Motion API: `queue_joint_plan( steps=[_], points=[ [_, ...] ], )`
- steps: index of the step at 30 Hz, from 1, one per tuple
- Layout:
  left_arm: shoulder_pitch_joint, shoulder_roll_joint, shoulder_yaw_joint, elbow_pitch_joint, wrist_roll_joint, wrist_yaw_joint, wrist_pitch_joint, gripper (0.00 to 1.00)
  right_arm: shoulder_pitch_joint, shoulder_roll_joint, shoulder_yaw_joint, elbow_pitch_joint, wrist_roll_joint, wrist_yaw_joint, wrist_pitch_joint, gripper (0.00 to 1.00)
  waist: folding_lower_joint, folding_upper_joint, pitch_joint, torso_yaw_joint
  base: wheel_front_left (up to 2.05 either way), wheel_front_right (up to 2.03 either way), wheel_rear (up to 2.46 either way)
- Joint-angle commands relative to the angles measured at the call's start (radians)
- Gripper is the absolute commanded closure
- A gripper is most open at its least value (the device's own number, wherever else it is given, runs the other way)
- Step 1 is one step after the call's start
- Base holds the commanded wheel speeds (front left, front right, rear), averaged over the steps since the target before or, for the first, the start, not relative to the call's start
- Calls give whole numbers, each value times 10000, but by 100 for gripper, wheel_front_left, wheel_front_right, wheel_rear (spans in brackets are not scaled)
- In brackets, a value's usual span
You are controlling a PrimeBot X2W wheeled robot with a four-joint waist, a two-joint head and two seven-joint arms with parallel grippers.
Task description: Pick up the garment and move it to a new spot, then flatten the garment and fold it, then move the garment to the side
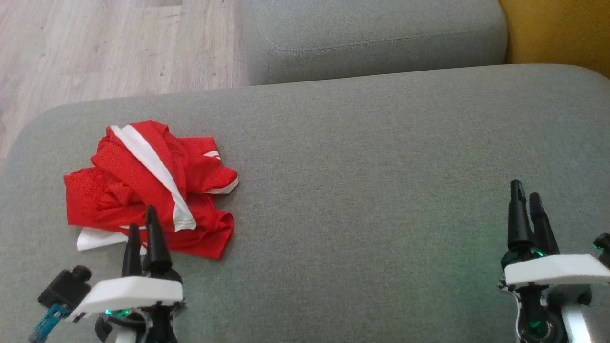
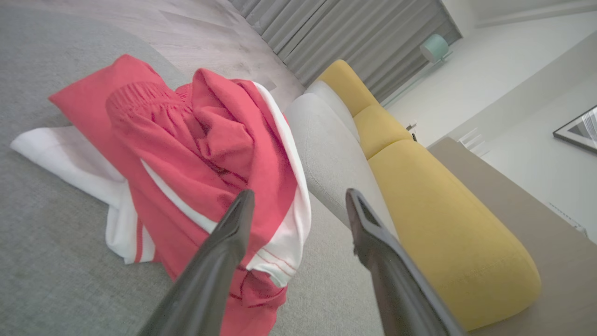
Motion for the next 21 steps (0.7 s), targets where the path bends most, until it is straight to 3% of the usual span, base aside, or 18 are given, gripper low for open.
queue_joint_plan(
  steps=[1,10,21],
  points=[
    [-593,93,-22,-425,531,23,-163,0,-390,-63,203,-483,-496,-3,-169,0,0,0,-4,0,0,0,0],
    [-742,349,-838,-343,2159,191,-427,0,-361,-69,461,-691,-1976,-4,-434,0,0,0,3,0,0,0,0],
    [-1087,803,-1861,-267,3756,770,-721,0,-308,-74,654,-861,-3548,-5,-729,0,0,0,35,27,0,0,0]
  ],
)
